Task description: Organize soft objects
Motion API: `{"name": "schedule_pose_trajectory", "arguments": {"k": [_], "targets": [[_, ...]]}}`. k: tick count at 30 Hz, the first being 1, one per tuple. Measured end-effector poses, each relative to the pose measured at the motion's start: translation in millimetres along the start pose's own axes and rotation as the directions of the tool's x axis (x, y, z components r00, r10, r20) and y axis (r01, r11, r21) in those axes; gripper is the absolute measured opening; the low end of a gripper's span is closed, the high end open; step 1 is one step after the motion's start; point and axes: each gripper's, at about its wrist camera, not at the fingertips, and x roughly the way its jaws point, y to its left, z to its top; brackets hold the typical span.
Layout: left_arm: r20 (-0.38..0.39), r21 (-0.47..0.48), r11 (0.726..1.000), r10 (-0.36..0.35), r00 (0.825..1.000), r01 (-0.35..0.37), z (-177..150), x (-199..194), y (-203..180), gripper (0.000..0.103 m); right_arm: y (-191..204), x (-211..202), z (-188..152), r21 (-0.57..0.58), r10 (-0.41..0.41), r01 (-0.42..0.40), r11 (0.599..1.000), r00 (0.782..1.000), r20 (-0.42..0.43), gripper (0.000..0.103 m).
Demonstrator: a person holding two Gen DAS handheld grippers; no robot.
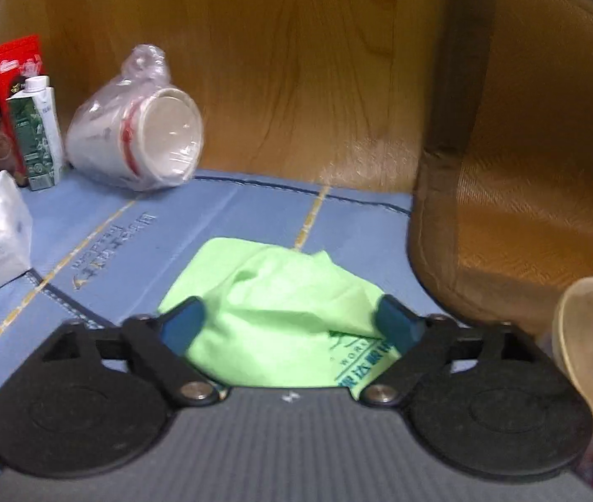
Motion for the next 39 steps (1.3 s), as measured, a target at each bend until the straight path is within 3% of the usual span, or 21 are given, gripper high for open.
{"name": "schedule_pose_trajectory", "arguments": {"k": [2, 3, 11, 16, 18, 20, 23, 26, 27, 30, 31, 32, 33, 34, 35, 37, 39], "targets": [[-0.002, -0.006, 1.000, -0.004, 1.000, 0.004, 0.4, 0.4, 1.1, 0.077, 7.8, -11.6, -5.6, -0.035, 0.025, -0.025, 0.999, 1.000, 0.006, 0.014], [-0.002, -0.009, 1.000, -0.004, 1.000, 0.004, 0.4, 0.1, 1.7, 0.077, 10.5, -17.4, -10.4, -0.046, 0.028, -0.027, 0.999, 1.000, 0.007, 0.012], [-0.033, -0.028, 0.998, -0.064, 0.997, 0.063, 0.8, 0.7, 5.3, 0.078, 11.5, -87.9, -63.5, -0.080, 0.152, -0.151, 0.985, 0.988, 0.007, 0.011], [-0.108, 0.065, 0.991, -0.106, 0.989, 0.113, -4.7, 5.5, -14.4, 0.078, 4.9, -153.9, -117.1, -0.120, 0.159, -0.152, 0.981, 0.986, 0.044, 0.011], [-0.157, 0.065, 0.986, -0.145, 0.977, 0.157, -12.0, 7.7, -28.0, 0.078, -1.6, -174.7, -135.9, -0.104, 0.142, -0.135, 0.985, 0.988, 0.064, 0.011], [-0.205, 0.029, 0.973, -0.216, 0.955, 0.227, -22.4, 8.0, -44.5, 0.078, -9.4, -190.5, -152.8, -0.093, 0.111, -0.103, 0.990, 0.990, 0.083, 0.011], [-0.261, 0.031, 0.943, -0.312, 0.914, 0.331, -37.7, 3.9, -80.2, 0.078, -14.3, -204.3, -167.1, -0.082, 0.070, -0.060, 0.995, 0.990, 0.122, 0.020], [-0.323, 0.094, 0.924, -0.322, 0.890, 0.369, -48.3, 1.5, -113.3, 0.078, -19.5, -211.5, -172.6, -0.058, 0.048, -0.039, 0.998, 0.985, 0.166, 0.069], [-0.340, 0.111, 0.924, -0.311, 0.888, 0.366, -50.8, 2.2, -120.2, 0.078, -20.7, -212.6, -173.2, -0.056, 0.035, -0.026, 0.998, 0.983, 0.178, 0.080], [-0.389, 0.124, 0.930, -0.275, 0.879, 0.346, -58.6, 9.4, -130.3, 0.078, -26.1, -205.3, -170.7, -0.038, 0.024, -0.018, 0.999, 0.988, 0.155, 0.083], [-0.376, 0.123, 0.930, -0.278, 0.884, 0.345, -61.4, 7.5, -130.8, 0.078, -30.5, -203.4, -173.1, -0.020, 0.037, -0.035, 0.999, 0.990, 0.135, 0.082], [-0.381, 0.122, 0.928, -0.285, 0.880, 0.353, -63.1, 6.8, -131.6, 0.070, -32.7, -198.1, -173.6, 0.002, 0.061, -0.062, 0.998, 0.992, 0.111, 0.079], [-0.401, 0.111, 0.919, -0.306, 0.863, 0.378, -64.4, 6.8, -132.3, 0.050, -32.3, -201.2, -177.1, -0.001, 0.054, -0.055, 0.999, 0.989, 0.140, 0.058], [-0.432, 0.084, 0.907, -0.340, 0.835, 0.413, -65.6, 8.3, -134.3, 0.044, -28.5, -201.2, -177.4, -0.025, 0.061, -0.058, 0.998, 0.987, 0.146, 0.046], [-0.436, 0.075, 0.904, -0.350, 0.829, 0.421, -65.7, 7.2, -138.3, 0.044, -24.9, -202.8, -177.4, -0.041, 0.083, -0.078, 0.996, 0.986, 0.147, 0.017], [-0.418, 0.122, 0.899, -0.339, 0.843, 0.421, -61.5, 1.7, -150.6, 0.044, -22.0, -206.0, -177.5, -0.042, 0.095, -0.089, 0.995, 0.982, 0.166, 0.013], [-0.388, 0.146, 0.879, -0.371, 0.844, 0.454, -51.5, -3.9, -164.4, 0.044, -21.1, -214.4, -177.0, -0.060, 0.062, -0.050, 0.997, 0.973, 0.224, 0.012]]}}
